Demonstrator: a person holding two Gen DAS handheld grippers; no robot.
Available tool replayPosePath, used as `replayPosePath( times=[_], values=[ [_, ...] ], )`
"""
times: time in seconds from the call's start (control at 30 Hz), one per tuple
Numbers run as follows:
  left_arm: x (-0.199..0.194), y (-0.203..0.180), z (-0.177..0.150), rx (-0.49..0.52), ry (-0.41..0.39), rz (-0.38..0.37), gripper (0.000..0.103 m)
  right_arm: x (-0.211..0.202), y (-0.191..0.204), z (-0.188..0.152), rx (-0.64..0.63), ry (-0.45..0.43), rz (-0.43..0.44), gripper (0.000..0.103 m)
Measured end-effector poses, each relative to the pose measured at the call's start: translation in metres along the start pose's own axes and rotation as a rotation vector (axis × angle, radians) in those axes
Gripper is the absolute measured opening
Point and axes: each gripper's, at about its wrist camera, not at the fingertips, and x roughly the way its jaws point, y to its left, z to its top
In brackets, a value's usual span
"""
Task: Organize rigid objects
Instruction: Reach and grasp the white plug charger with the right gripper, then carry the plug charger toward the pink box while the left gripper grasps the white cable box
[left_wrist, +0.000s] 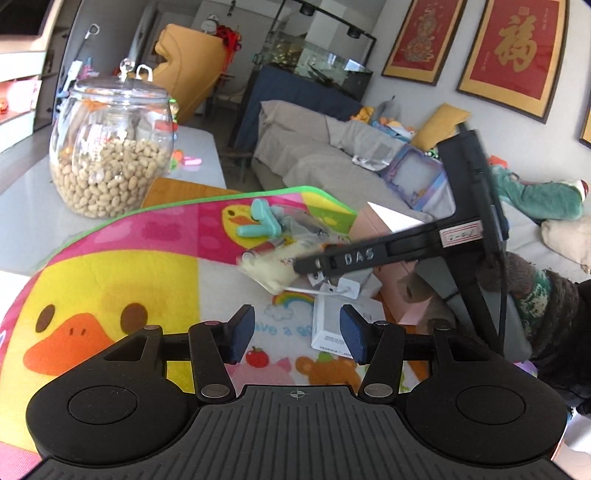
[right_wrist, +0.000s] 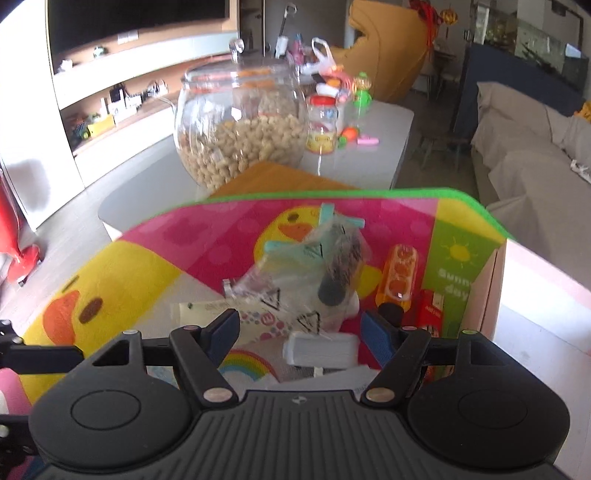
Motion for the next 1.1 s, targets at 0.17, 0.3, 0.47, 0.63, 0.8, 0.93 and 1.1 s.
replayPosePath(
  times=[0.17,0.3,0.47,0.63,0.8,0.93,1.1],
  values=[
    [0.002,0.002,-0.008,0.014,0.040,-0.014,0.056,-0.017,0.012,-0.020,0.006,0.059,0.125,0.047],
    [0.003,-0.009,-0.015,0.039,0.082,-0.043,0.056,-0.048,0.019,-0.030,0.000,-0.012,0.145,0.046],
    [0.009,-0.032,-0.021,0.070,0.136,-0.074,0.056,-0.109,0.005,-0.037,-0.006,-0.222,-0.012,0.046],
    [0.028,-0.054,-0.020,0.054,0.157,-0.032,0.056,-0.134,-0.022,-0.078,0.051,-0.203,-0.034,0.047],
    [0.044,-0.077,-0.019,0.061,0.175,0.053,0.056,-0.140,-0.043,-0.136,0.082,-0.191,-0.216,0.047],
    [0.050,-0.091,-0.018,0.080,0.189,0.102,0.056,-0.135,-0.068,-0.168,0.156,-0.164,-0.283,0.047],
    [0.055,-0.115,-0.017,0.174,0.172,0.186,0.056,-0.122,-0.077,-0.191,0.210,-0.138,-0.246,0.064]
  ],
)
